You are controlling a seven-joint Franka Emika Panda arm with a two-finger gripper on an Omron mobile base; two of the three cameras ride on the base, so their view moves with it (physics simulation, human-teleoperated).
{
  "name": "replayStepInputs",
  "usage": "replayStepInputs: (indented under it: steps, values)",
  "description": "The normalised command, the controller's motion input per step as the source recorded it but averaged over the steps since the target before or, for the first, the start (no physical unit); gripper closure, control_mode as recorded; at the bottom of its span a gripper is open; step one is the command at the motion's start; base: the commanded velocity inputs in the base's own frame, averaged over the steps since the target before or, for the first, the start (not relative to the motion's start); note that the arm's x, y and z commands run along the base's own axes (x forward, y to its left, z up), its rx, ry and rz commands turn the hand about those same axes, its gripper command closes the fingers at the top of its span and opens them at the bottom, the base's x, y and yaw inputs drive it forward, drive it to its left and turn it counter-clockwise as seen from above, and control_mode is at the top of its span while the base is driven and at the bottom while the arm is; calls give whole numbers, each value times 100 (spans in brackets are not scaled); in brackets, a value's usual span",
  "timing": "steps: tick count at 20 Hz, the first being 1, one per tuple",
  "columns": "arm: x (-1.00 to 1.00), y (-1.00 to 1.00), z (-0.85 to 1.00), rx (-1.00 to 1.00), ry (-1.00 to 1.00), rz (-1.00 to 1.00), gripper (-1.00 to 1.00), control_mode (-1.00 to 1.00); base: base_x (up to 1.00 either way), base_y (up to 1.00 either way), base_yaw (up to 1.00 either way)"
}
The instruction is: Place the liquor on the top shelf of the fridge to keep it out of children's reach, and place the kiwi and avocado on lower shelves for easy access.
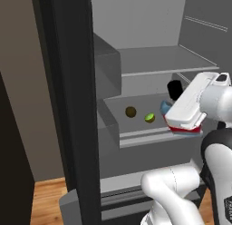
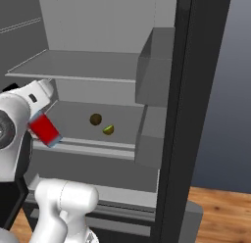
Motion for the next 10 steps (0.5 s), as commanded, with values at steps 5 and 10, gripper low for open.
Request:
replayStepInputs:
  steps: [5, 10]
  values:
    - [22, 0, 32, 2, -3, -13, 100, -100, 0, 0, 0]
    - [16, -13, 36, 9, 0, -9, 100, -100, 0, 0, 0]
